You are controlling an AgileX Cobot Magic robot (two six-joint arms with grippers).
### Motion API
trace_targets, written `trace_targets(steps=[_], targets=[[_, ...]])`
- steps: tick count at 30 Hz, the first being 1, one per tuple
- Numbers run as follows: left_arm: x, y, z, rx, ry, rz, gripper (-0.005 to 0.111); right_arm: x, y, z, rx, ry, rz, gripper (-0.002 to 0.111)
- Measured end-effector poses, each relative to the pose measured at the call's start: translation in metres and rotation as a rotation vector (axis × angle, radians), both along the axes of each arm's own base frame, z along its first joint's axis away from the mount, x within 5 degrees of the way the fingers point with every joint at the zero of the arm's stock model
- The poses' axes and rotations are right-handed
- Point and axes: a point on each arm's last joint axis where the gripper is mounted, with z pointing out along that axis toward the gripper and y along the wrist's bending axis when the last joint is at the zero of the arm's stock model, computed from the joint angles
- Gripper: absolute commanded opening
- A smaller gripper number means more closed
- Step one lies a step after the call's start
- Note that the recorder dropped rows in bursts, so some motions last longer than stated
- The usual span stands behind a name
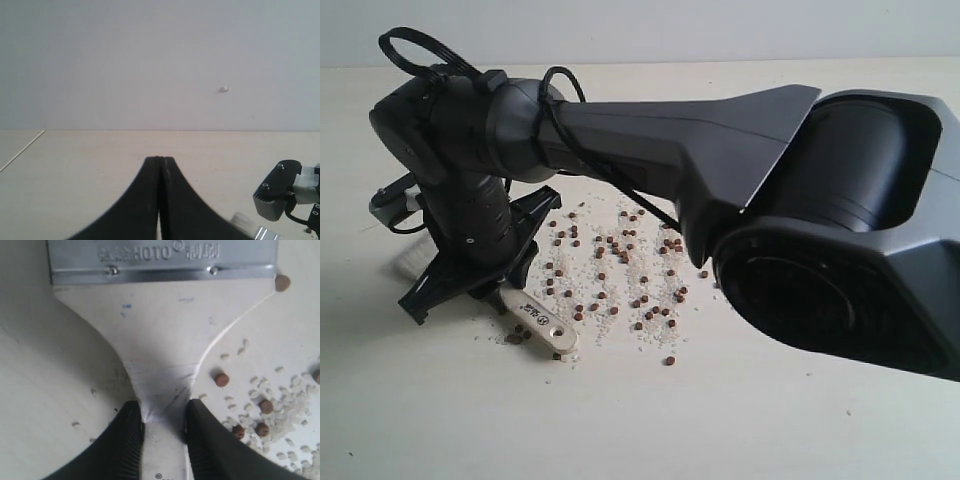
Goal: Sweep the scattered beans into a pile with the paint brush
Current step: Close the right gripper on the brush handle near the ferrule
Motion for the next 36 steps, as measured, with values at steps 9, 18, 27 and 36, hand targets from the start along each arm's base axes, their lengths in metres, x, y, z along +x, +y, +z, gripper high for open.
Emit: trace_targets(steps=[9,18,27,36], targets=[[0.0,0.0,0.0,0.0,0.0,0.0,0.0,0.0002,0.0007,0.0006,0.003,0.001,-0.001,0.015],[0.0,0.0,0.0,0.0,0.0,0.0,0.0,0.0002,0.0007,0.0006,0.003,0.001,-0.001,0.029],[0.0,0.0,0.0,0.0,0.0,0.0,0.0,0.0002,0.0007,-0.0026,-0.002,0.004,-0.001,0.042],[0.0,0.0,0.0,0.0,0.0,0.0,0.0,-0.0001,0.0009,-0.008,-0.01,0.013,0.005,0.03]])
